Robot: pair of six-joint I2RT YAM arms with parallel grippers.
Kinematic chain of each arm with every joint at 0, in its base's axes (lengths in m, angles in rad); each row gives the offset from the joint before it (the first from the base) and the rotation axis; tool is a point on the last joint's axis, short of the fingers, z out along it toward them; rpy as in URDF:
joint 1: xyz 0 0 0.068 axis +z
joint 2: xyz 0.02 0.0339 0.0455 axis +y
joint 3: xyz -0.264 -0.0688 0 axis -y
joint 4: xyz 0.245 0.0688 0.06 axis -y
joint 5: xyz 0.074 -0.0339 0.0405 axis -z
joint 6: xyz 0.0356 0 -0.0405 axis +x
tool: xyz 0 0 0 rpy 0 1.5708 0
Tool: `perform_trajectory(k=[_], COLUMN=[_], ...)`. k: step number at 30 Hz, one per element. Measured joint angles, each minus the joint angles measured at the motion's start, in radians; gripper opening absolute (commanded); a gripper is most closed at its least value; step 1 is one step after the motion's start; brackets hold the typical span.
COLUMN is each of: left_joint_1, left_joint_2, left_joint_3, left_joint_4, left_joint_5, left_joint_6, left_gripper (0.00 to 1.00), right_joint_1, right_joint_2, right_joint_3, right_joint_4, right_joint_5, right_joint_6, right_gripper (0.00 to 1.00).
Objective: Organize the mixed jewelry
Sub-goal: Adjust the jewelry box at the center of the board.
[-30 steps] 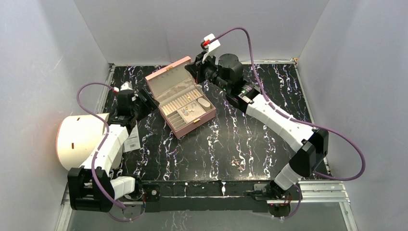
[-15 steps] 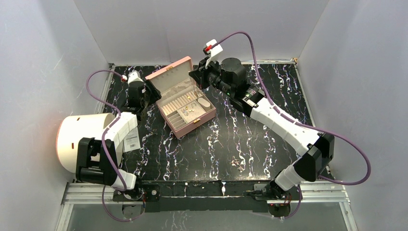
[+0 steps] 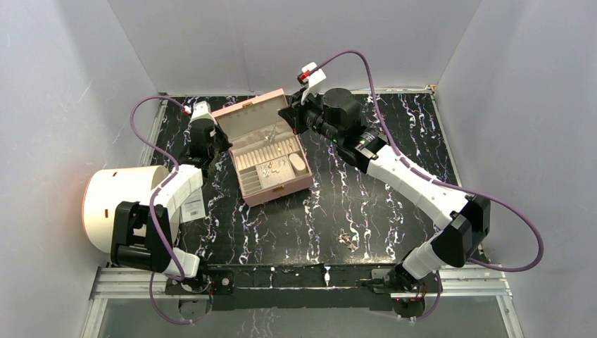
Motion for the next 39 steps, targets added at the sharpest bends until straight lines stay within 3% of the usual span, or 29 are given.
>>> perform_trajectory(k=[5,12,29,35,39], left_joint_1=[-0.011,-0.037,-0.257,-0.283,-0.286], left_joint_2=[0.001,-0.001,-0.033,-0.040,-0.066], left_joint_3=[0.001,0.008,0.116,0.127,0.128], left_joint_4=[0.006,-0.013,-0.362,-0.403,-0.415], left_joint_5=[0.161,0.210,-0.177,-0.198,-0.160], left_joint_6=[0.017,0.021,-0.203,-0.253,-0.292], left_gripper=[0.00,0.00,0.00,0.28,0.41], right_joint_1=[0.000,0.000,0.000,0.000,0.000], right_joint_2=[-0.016,-0.045,-0.142,-0.149,-0.150], right_joint_3=[0.000,0.000,-0.008,-0.044,-0.066], right_joint_4=[-0.006,-0.035,-0.079,-0.097,-0.103], right_joint_5=[0.011,0.021,0.005,-0.021,-0.042], right_joint_6=[-0.003,-0.011,0.001,0.012,0.014], right_gripper=[0.00,0.00,0.00,0.00,0.00])
